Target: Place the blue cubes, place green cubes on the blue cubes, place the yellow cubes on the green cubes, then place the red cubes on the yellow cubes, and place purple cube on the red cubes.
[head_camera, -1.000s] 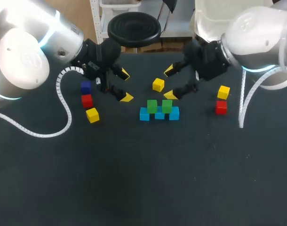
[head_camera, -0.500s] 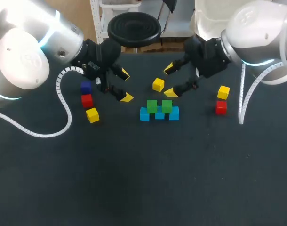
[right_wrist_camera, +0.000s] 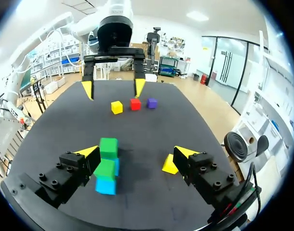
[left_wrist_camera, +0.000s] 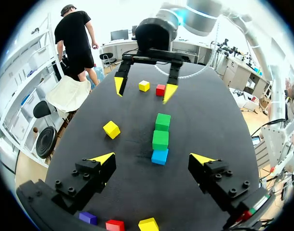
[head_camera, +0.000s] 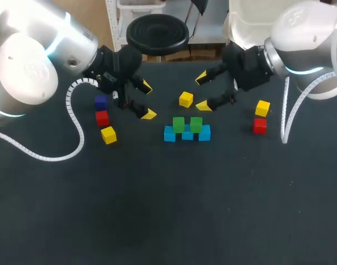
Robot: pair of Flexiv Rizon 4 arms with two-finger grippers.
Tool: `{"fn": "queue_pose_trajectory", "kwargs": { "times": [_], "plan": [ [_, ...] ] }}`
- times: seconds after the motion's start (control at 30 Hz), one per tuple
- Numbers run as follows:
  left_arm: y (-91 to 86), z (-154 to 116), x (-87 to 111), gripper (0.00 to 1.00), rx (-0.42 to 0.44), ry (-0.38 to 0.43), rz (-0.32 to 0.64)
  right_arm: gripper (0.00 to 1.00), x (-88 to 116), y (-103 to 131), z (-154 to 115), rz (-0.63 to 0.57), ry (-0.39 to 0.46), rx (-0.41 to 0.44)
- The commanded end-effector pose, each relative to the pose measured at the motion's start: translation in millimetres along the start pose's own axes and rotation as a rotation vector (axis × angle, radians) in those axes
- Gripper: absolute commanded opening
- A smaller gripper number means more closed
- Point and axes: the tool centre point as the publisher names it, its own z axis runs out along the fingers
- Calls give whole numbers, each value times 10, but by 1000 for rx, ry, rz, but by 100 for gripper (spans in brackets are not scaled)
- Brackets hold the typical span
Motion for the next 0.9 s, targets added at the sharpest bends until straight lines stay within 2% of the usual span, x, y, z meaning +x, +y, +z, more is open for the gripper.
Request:
{"fn": "queue_pose_trajectory", "kwargs": {
  "times": [0.03, 0.27, 0.73, 0.9],
  "plan": [
    [-5, -3, 17, 100, -1, -6, 4, 100, 65, -301, 107, -7, -59, -48],
    [-5, -3, 17, 100, -1, -6, 4, 100, 76, -490, 326, 28, -53, -69],
    [-5, -3, 17, 100, -1, -6, 4, 100, 229, -390, 476, 116, 3, -2],
    [-5, -3, 17, 100, -1, -6, 4, 100, 270, -370, 478, 141, -18, 31]
  ]
}}
